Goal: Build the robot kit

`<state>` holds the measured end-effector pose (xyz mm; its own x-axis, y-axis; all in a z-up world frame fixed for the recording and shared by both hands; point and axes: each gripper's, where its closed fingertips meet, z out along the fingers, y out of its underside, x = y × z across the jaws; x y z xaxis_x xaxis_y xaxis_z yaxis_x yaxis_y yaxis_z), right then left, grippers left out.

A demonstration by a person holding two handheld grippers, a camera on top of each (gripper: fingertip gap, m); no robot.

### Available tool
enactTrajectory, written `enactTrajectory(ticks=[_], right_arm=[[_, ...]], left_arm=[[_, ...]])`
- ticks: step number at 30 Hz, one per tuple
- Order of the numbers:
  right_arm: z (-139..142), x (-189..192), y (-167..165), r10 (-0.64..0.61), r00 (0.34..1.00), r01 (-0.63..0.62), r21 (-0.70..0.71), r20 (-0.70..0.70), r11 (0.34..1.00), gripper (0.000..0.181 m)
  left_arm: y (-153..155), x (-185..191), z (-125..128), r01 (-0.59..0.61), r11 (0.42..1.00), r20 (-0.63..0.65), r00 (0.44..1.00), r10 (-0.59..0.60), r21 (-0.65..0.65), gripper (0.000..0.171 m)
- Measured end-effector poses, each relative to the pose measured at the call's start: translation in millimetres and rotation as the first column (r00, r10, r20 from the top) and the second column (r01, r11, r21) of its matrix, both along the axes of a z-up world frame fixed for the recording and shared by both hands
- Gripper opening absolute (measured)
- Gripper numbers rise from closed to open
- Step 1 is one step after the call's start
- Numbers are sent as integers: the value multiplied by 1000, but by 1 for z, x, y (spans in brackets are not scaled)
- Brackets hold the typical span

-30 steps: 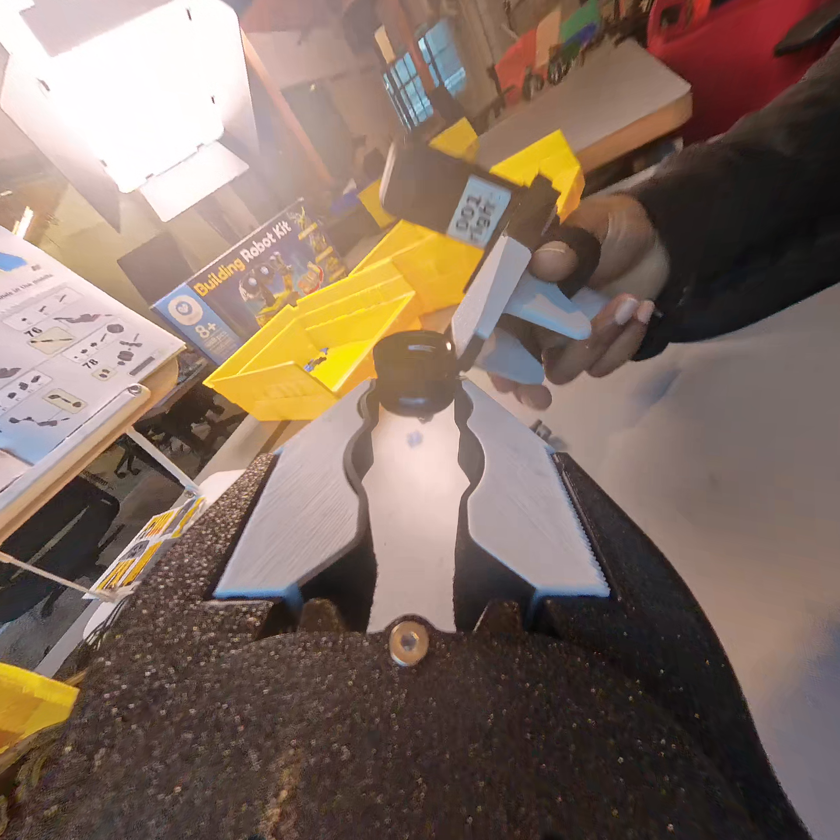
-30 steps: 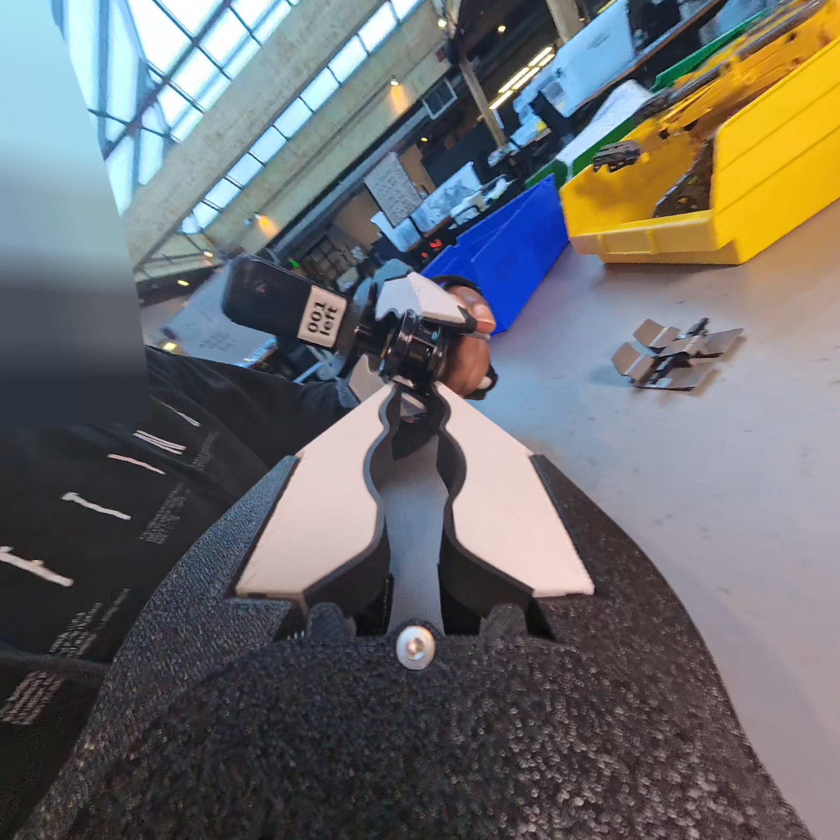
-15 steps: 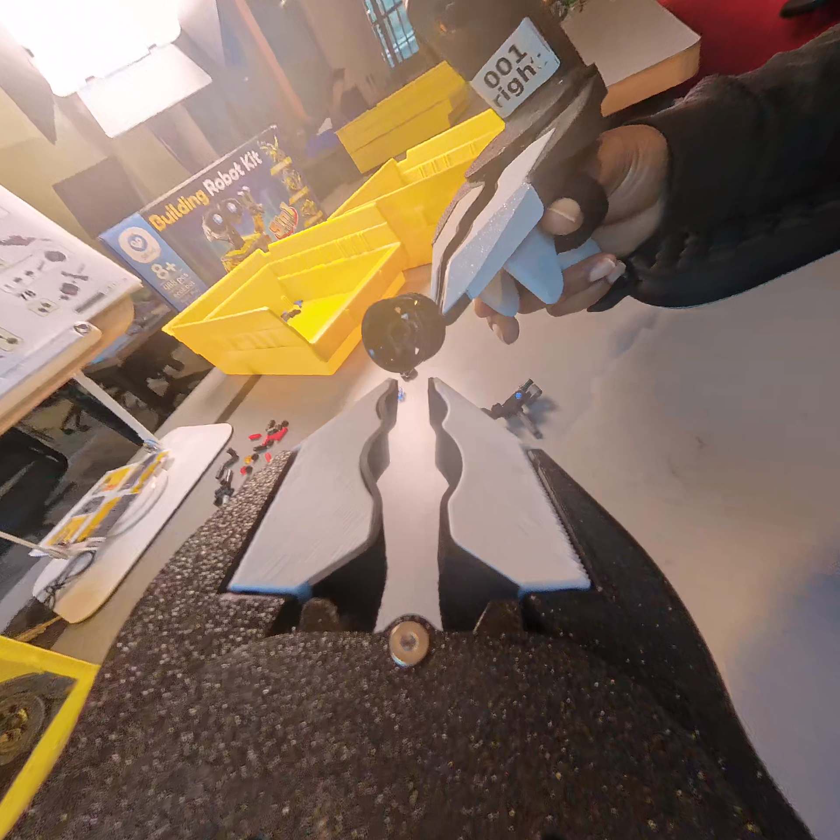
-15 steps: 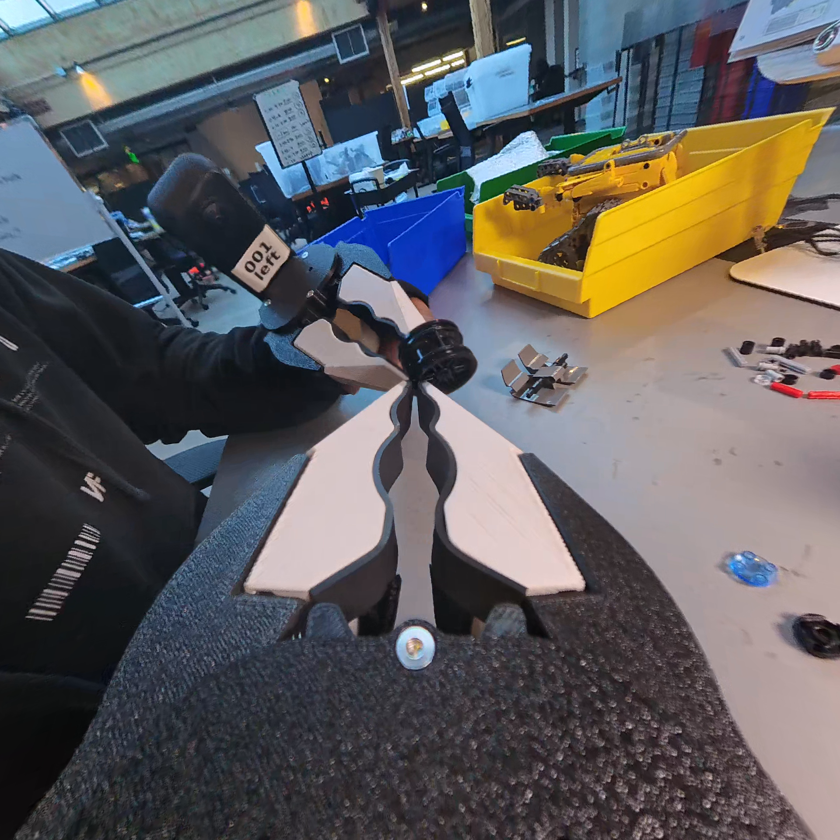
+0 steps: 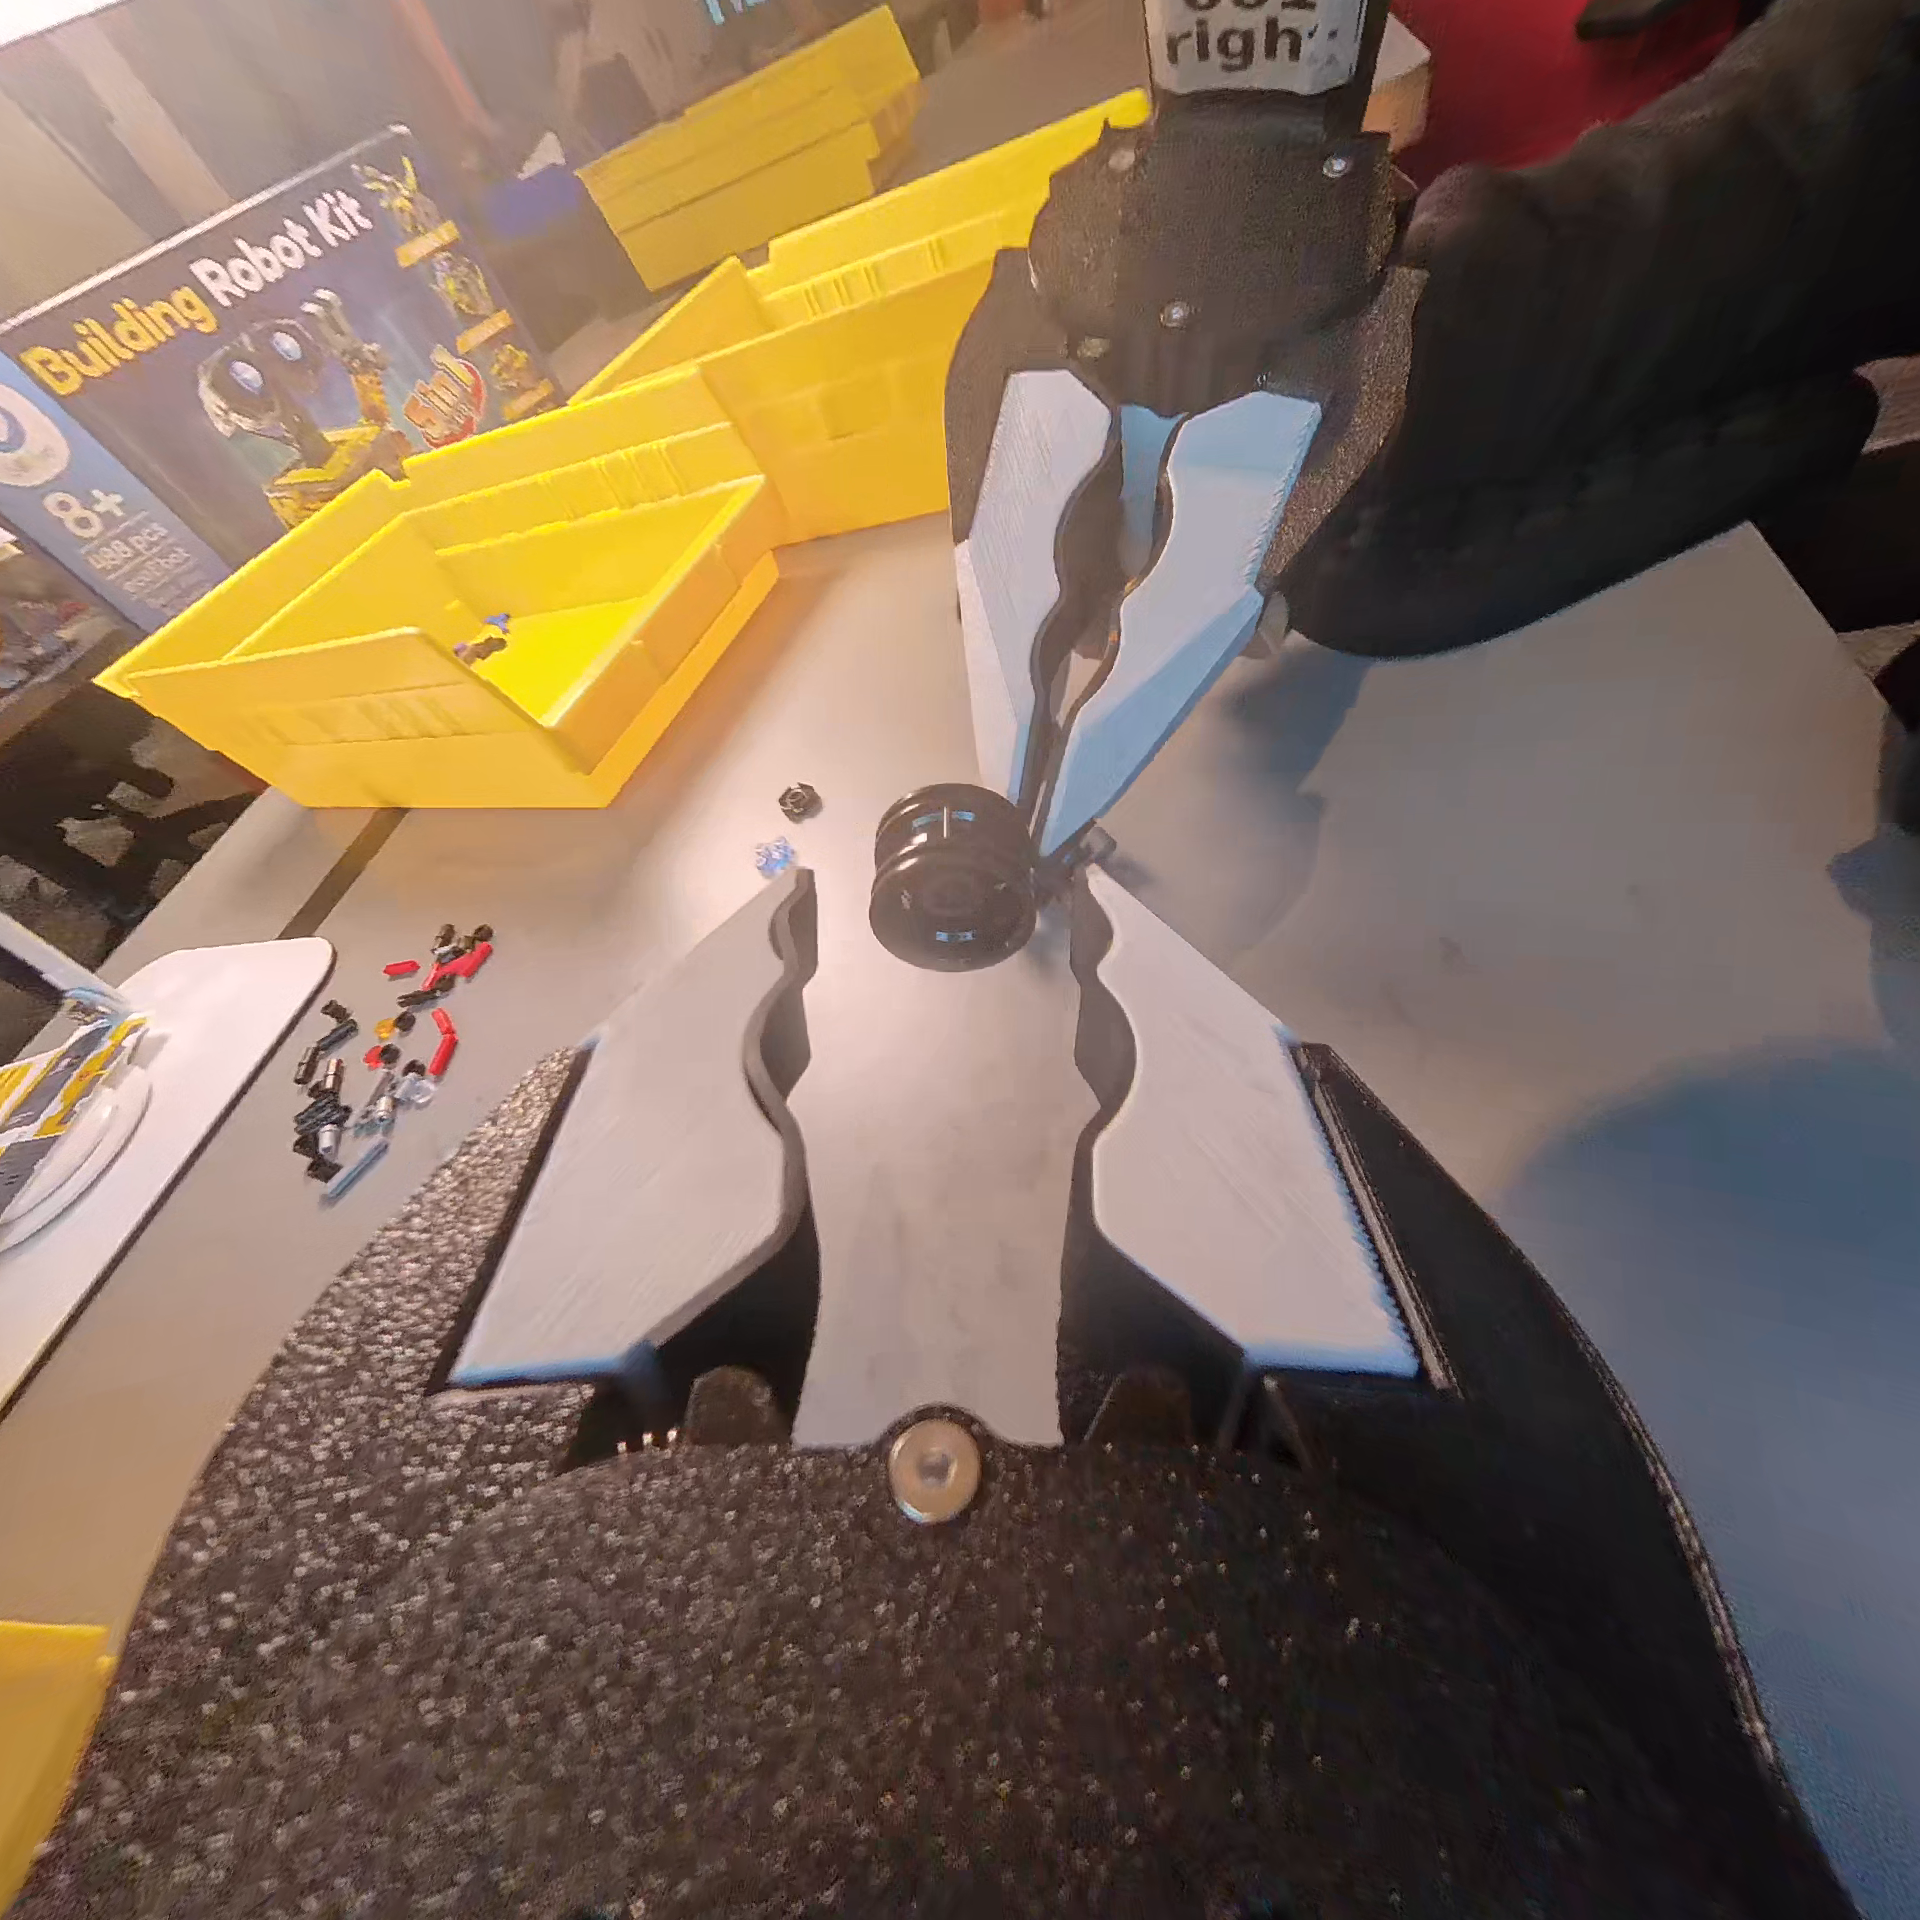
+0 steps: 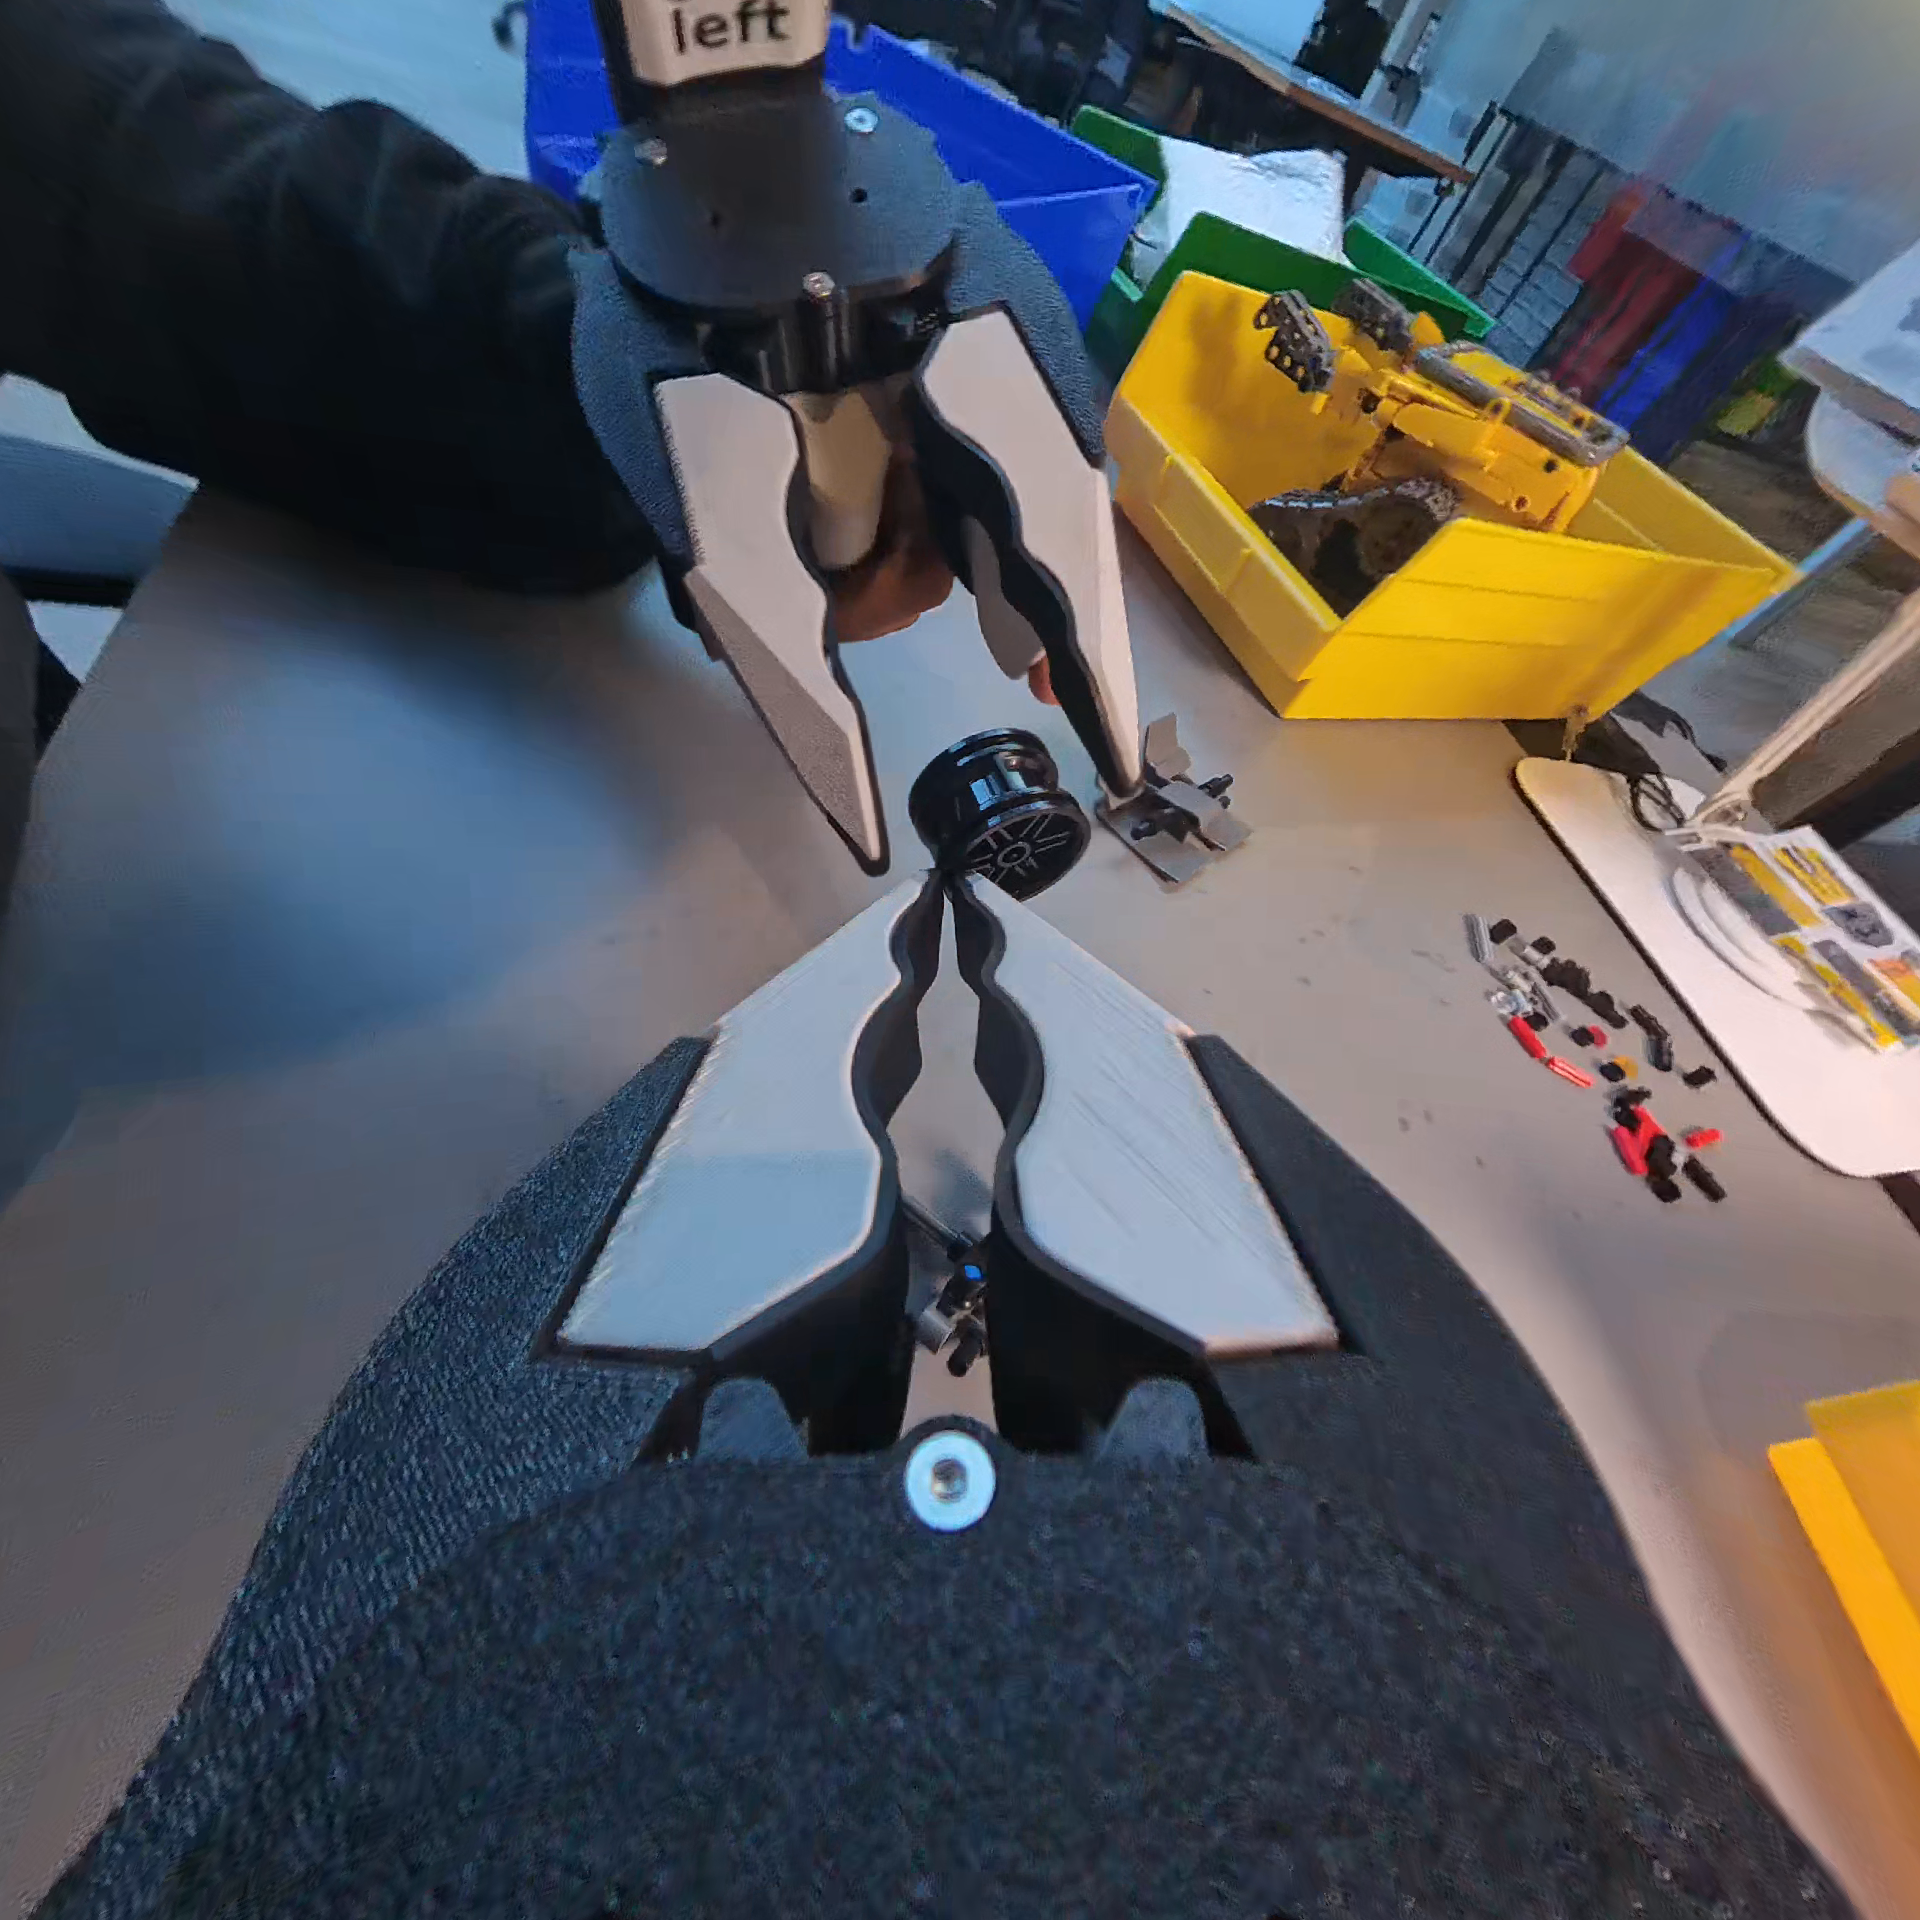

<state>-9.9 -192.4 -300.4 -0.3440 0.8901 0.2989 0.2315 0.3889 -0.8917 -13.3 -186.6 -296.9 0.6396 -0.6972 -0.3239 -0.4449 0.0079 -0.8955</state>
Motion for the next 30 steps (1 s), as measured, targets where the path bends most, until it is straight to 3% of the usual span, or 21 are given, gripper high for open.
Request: enactTrajectory(ticks=[2,6,8,10,12,14,21,27,30], right_arm=[[-5,2,-5,28,1000,-28,89,6,996,2],[-10,5,-9,62,998,-56,267,-14,962,2],[-6,6,-11,75,996,-60,283,-42,957,1],[3,7,-10,76,994,-53,251,-81,966,1],[20,10,-9,72,987,-54,128,-142,990,2],[32,11,-4,50,986,-52,-6,-161,999,18],[41,3,-1,-16,991,-24,-297,-132,955,35],[45,3,-8,0,988,-44,-282,-154,958,28],[48,6,-10,32,983,-81,-272,-181,959,27]], left_arm=[[-6,4,-8,42,999,-32,999,-43,-29,33],[-6,5,-19,36,999,-117,992,-40,-35,32],[-6,6,-18,36,999,-111,993,-39,-27,32],[-6,6,-9,37,999,-66,997,-36,4,31],[-3,2,2,15,999,-13,1000,-14,36,31],[-2,-1,13,-2,998,32,999,0,70,31],[-5,6,31,-19,985,52,999,10,172,31],[-7,13,33,-23,976,22,1000,19,217,32],[-10,17,35,6,985,90,996,-22,175,32]])
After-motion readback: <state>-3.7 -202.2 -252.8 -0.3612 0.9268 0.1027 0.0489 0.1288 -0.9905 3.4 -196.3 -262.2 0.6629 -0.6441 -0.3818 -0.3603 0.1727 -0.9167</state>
